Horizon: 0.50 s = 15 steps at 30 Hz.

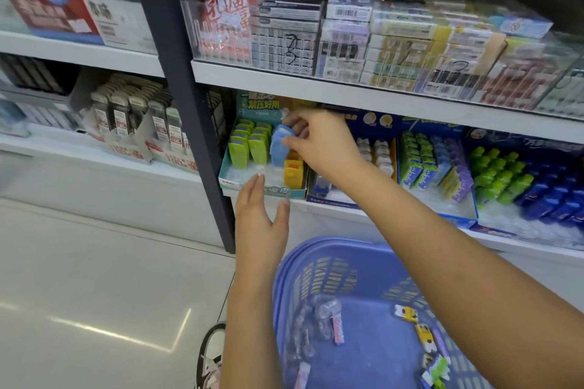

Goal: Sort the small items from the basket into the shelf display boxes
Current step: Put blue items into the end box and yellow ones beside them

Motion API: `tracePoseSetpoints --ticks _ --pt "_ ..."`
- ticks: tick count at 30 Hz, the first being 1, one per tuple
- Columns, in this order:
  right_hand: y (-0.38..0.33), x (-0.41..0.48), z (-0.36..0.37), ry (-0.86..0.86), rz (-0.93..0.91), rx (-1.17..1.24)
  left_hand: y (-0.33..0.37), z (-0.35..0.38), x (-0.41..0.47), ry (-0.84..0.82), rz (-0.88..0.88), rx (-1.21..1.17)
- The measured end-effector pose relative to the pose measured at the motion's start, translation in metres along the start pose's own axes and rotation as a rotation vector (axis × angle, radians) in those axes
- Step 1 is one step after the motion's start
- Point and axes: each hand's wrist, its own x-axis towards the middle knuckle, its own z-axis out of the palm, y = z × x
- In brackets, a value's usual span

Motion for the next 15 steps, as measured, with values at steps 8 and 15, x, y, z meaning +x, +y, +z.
tracePoseSetpoints --ticks 8,15 --pt "0.003 0.025 0.03 -0.218 -0.002 -0.346 -0.017 0.003 -0.004 -0.062 0.016 -0.028" --pt "0.003 0.022 0.032 -0.173 0.032 -0.302 -0.02 0.0 -0.004 -0.08 0.011 -0.063"
